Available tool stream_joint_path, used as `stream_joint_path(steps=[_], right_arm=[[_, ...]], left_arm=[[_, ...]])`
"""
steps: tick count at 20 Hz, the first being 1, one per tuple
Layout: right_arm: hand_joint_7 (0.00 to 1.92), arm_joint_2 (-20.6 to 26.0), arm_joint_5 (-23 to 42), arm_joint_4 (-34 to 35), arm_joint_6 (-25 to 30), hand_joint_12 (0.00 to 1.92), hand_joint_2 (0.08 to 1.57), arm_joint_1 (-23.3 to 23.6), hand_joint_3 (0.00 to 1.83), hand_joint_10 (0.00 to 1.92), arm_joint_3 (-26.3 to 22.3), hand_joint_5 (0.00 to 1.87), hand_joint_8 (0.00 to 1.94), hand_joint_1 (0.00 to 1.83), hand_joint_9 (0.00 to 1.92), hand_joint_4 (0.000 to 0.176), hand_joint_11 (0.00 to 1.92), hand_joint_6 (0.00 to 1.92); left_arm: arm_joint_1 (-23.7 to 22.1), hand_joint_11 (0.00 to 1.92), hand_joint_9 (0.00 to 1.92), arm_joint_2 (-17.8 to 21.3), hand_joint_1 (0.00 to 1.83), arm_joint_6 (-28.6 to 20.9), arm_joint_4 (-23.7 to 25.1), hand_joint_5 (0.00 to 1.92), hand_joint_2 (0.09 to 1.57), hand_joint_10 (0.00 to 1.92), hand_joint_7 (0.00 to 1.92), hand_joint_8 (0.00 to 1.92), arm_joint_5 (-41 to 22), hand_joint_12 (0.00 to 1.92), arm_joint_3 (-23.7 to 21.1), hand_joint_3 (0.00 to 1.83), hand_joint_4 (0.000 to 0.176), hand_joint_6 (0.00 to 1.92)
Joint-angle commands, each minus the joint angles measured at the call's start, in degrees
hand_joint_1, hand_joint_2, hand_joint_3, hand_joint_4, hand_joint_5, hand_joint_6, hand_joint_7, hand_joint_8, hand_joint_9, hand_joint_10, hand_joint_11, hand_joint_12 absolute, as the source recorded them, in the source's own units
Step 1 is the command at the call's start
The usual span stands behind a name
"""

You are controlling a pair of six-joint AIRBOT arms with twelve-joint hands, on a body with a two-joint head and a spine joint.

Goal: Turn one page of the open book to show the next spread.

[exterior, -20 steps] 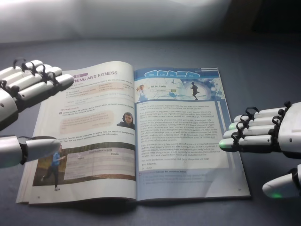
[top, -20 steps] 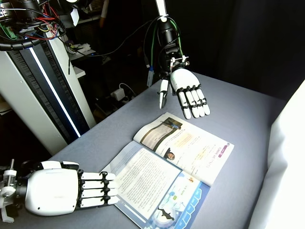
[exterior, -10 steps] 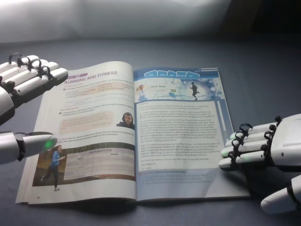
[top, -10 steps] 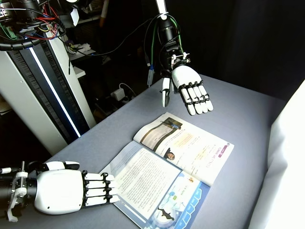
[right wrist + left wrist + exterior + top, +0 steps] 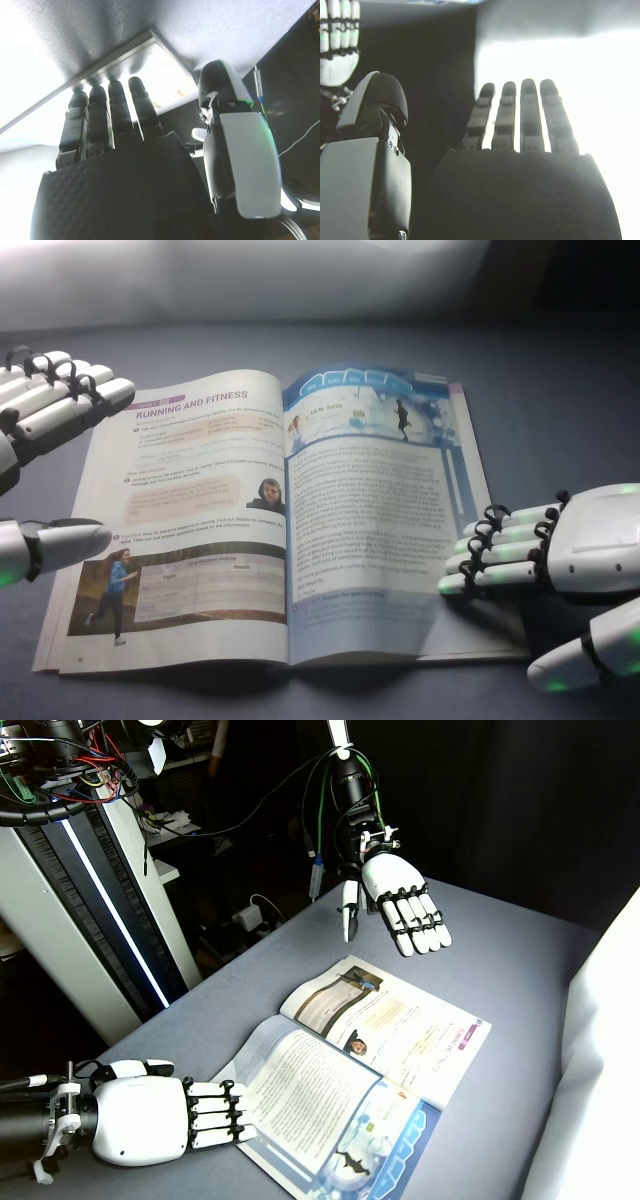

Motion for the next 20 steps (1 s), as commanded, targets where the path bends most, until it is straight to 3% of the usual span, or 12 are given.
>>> stream_joint_path(steps=[1, 6, 7, 8, 10, 13, 18, 20], right_arm=[[0.0, -0.6, 2.3, 1.0, 0.8, 0.0, 1.25, 0.3, 0.0, 0.0, 0.2, 0.04, 0.0, 0.0, 0.0, 0.0, 0.0, 0.01], [0.0, -2.8, 3.7, 1.1, 0.8, 0.0, 1.26, 1.5, 0.01, 0.0, 1.4, 0.02, 0.0, 0.0, 0.0, 0.0, 0.0, 0.0], [0.0, -3.1, 3.9, 1.3, 0.8, 0.0, 1.26, 1.6, 0.01, 0.0, 1.6, 0.0, 0.0, 0.0, 0.0, 0.0, 0.0, 0.0], [0.0, -3.8, 4.5, 1.8, 0.8, 0.0, 1.25, 1.9, 0.0, 0.0, 2.1, 0.0, 0.0, 0.0, 0.0, 0.0, 0.0, 0.0], [0.0, -5.1, 5.3, 3.7, -0.6, 0.0, 1.25, 2.2, 0.0, 0.0, 2.9, 0.0, 0.0, 0.0, 0.0, 0.0, 0.0, 0.0], [0.0, -6.4, 6.4, 7.8, -4.0, 0.0, 1.25, 2.2, 0.0, 0.0, 3.5, 0.0, 0.0, 0.0, 0.0, 0.0, 0.0, 0.0], [0.0, -10.5, 8.7, 12.6, -7.9, 0.0, 1.52, 3.0, 0.04, 0.0, 5.9, 0.0, 0.0, 0.0, 0.0, 0.0, 0.0, 0.0], [0.0, -12.3, 9.3, 13.9, -9.1, 0.0, 1.53, 3.7, 0.04, 0.0, 7.0, 0.0, 0.0, 0.0, 0.0, 0.0, 0.0, 0.0]], left_arm=[[-0.3, 0.0, 0.0, 0.7, 0.2, 0.2, -1.8, 0.0, 1.25, 0.0, 0.0, 0.0, -7.7, 0.0, -0.2, 0.0, 0.001, 0.0], [0.5, 0.0, 0.0, 1.0, 0.19, 0.7, -2.8, 0.0, 1.26, 0.0, 0.0, 0.0, -8.9, 0.0, -0.6, 0.0, 0.0, 0.0], [0.6, 0.0, 0.0, 1.0, 0.17, 0.8, -2.9, 0.0, 1.25, 0.0, 0.0, 0.0, -9.0, 0.0, -0.6, 0.0, 0.011, 0.0], [1.1, 0.0, 0.0, 1.2, 0.19, 1.0, -3.5, 0.0, 1.25, 0.0, 0.0, 0.0, -9.8, 0.0, -0.8, 0.0, 0.006, 0.0], [2.0, 0.0, 0.0, 1.6, 0.19, 1.3, -4.4, 0.0, 1.25, 0.0, 0.0, 0.0, -10.9, 0.0, -1.1, 0.0, 0.02, 0.0], [2.5, 0.0, 0.0, 1.9, 0.19, 1.6, -5.1, 0.0, 1.25, 0.0, 0.0, 0.0, -11.7, 0.0, -1.4, 0.0, 0.008, 0.0], [2.6, 0.0, 0.0, 1.9, 0.2, 1.8, -5.2, 0.0, 1.25, 0.0, 0.0, 0.0, -11.8, 0.0, -1.5, 0.0, 0.016, 0.0], [2.6, 0.0, 0.0, 1.9, 0.2, 1.8, -5.2, 0.0, 1.25, 0.0, 0.0, 0.0, -11.8, 0.0, -1.5, 0.0, 0.016, 0.0]])
